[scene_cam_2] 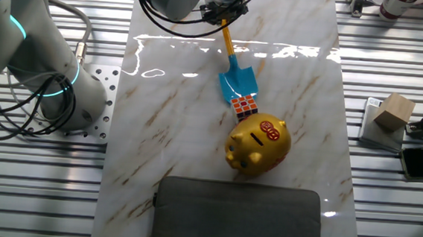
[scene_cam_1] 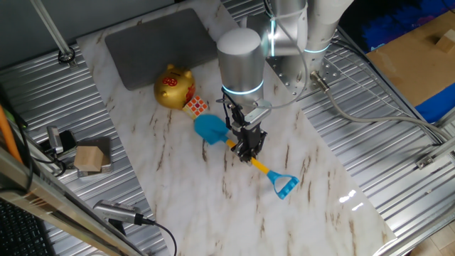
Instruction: Use a shovel to scoop up an object
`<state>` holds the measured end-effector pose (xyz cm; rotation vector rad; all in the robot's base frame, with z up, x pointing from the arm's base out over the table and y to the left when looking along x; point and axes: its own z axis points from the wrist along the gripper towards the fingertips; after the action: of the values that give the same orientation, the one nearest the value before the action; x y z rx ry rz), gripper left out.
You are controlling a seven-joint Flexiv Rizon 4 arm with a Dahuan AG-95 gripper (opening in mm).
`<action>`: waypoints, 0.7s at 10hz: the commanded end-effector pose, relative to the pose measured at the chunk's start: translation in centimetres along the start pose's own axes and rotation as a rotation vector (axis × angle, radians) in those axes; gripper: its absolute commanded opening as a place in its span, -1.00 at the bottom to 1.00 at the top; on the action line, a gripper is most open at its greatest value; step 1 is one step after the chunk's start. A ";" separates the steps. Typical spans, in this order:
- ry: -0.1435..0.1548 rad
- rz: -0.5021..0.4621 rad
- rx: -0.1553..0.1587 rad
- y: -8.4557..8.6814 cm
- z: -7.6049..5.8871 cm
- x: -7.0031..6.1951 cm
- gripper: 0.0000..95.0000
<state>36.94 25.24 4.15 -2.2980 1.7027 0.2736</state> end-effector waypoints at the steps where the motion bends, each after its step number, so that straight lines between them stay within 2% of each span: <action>1: 0.002 -0.006 -0.002 0.1 -0.1 0.2 -1.00; 4: 0.000 -0.011 0.000 0.3 -0.2 1.0 -1.00; 7: -0.009 -0.019 0.003 0.2 -0.2 1.1 -1.00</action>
<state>37.11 24.10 3.98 -2.3033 1.6710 0.2784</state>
